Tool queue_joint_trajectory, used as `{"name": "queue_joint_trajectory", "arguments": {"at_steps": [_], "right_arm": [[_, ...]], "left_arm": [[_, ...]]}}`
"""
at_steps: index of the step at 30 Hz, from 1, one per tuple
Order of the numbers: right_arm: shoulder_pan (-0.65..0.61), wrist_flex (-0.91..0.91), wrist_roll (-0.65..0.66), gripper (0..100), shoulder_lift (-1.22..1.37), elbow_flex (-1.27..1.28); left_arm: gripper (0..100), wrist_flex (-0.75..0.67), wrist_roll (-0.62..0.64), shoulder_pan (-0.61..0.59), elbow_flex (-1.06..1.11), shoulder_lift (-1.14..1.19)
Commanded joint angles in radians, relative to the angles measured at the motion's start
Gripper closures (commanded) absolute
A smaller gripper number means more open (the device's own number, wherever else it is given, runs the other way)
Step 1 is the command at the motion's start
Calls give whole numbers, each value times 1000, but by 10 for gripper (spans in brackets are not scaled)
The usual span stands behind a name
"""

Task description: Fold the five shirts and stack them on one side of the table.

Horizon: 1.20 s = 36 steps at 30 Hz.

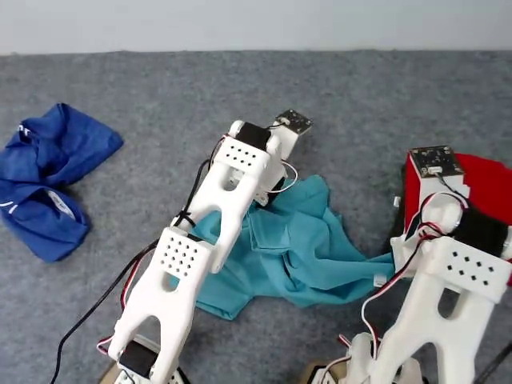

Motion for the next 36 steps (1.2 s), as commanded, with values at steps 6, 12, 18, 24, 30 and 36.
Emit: {"name": "queue_joint_trajectory", "arguments": {"at_steps": [6,12,18,24,30,36], "right_arm": [[2,-13,2,988,-21,-3],[2,-12,2,988,-21,-3],[2,-12,2,988,-22,-20],[-21,-1,2,988,-102,-239],[-140,-1,-103,989,-153,-559],[-255,-12,-129,989,-159,-833]], "left_arm": [[987,26,-8,-11,-2,-195],[987,26,-11,-12,124,-419],[987,26,-12,-20,291,-649],[987,26,-12,-98,366,-876],[987,26,-9,-183,366,-1102],[987,21,-8,-175,360,-1392]]}}
